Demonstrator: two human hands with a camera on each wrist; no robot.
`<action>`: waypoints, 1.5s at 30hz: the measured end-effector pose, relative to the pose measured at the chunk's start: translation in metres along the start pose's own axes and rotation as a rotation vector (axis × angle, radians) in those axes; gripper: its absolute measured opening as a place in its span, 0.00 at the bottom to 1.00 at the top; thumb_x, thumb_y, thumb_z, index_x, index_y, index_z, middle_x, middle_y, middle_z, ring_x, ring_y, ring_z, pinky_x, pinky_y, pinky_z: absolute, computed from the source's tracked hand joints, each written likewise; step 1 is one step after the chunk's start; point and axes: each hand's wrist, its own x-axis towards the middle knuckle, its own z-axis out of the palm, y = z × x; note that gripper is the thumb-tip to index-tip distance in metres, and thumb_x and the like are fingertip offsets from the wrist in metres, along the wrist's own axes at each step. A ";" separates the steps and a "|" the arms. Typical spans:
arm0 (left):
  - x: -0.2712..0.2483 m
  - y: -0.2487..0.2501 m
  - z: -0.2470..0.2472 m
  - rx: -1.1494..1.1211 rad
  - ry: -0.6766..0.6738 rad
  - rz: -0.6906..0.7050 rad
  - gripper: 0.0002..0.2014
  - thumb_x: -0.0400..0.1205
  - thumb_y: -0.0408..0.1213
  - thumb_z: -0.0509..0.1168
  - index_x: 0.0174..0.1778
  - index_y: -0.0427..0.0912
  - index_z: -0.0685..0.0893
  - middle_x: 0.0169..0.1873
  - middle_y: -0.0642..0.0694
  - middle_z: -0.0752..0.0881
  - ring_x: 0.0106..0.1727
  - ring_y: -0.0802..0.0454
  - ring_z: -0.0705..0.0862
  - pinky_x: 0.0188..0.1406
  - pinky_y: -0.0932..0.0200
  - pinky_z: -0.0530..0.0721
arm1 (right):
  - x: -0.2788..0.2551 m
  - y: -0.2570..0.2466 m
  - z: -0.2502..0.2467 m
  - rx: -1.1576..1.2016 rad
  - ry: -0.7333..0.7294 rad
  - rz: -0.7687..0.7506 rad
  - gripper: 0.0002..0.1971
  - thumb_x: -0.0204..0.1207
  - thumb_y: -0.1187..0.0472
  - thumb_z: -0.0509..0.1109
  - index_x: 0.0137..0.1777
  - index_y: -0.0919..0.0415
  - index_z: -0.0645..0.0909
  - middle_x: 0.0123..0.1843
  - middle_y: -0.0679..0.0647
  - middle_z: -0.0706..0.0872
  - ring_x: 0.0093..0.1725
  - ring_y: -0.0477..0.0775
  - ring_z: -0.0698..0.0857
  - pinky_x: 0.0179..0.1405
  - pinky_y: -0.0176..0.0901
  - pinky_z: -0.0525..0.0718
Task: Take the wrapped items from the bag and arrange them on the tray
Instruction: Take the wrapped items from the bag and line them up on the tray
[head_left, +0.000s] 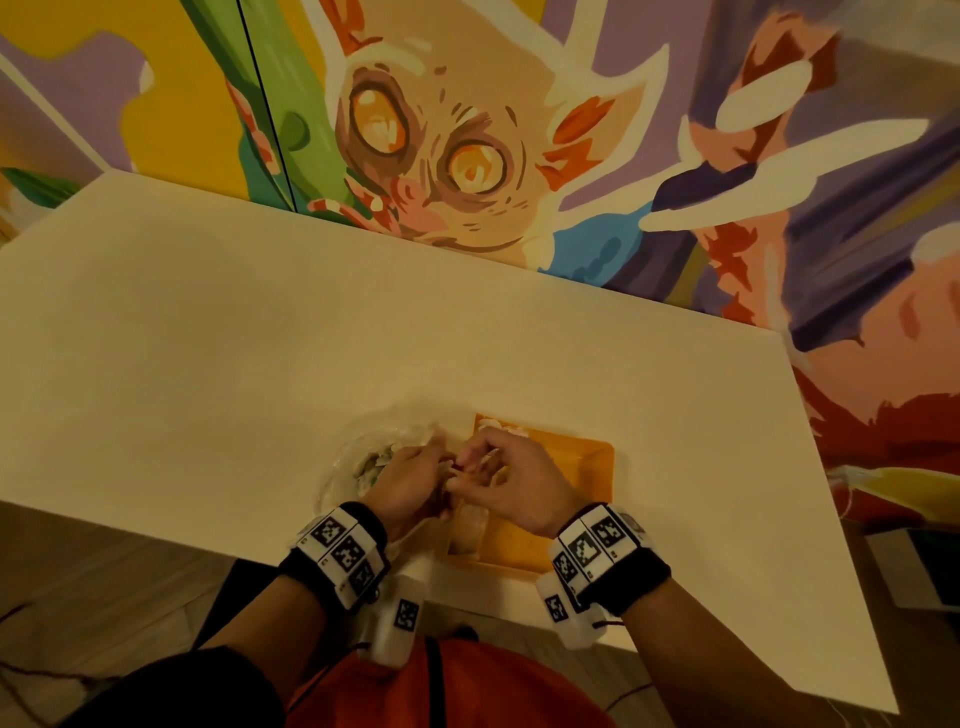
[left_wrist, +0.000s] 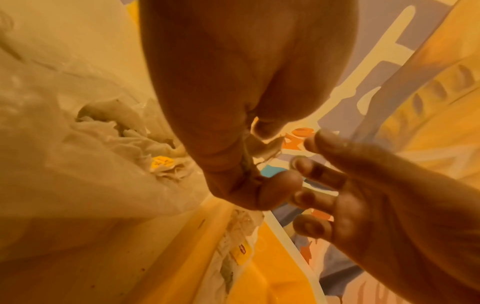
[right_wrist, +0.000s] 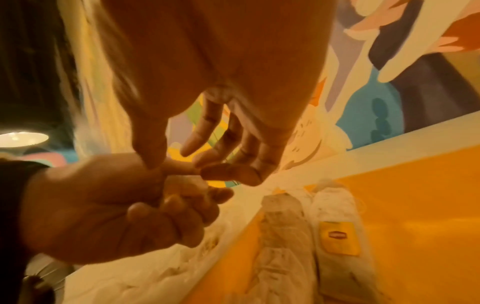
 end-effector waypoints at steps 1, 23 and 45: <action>-0.001 0.001 0.001 -0.008 0.014 -0.005 0.28 0.89 0.54 0.51 0.46 0.32 0.85 0.30 0.37 0.83 0.26 0.45 0.80 0.26 0.56 0.78 | 0.000 -0.002 0.003 0.016 -0.045 0.008 0.16 0.67 0.57 0.83 0.51 0.55 0.83 0.47 0.53 0.86 0.36 0.46 0.81 0.33 0.33 0.80; -0.016 0.010 -0.008 0.385 0.047 0.464 0.09 0.86 0.42 0.63 0.53 0.48 0.89 0.48 0.55 0.90 0.49 0.61 0.86 0.48 0.69 0.80 | 0.009 0.010 -0.004 -0.050 0.159 0.018 0.04 0.77 0.62 0.75 0.47 0.51 0.89 0.44 0.44 0.90 0.44 0.46 0.85 0.41 0.29 0.79; -0.004 0.000 -0.004 0.471 0.194 0.561 0.04 0.78 0.35 0.73 0.44 0.49 0.90 0.42 0.54 0.91 0.45 0.59 0.87 0.45 0.65 0.84 | 0.004 0.035 -0.003 -0.088 0.227 0.116 0.10 0.74 0.58 0.77 0.34 0.46 0.83 0.37 0.43 0.87 0.38 0.42 0.85 0.36 0.22 0.76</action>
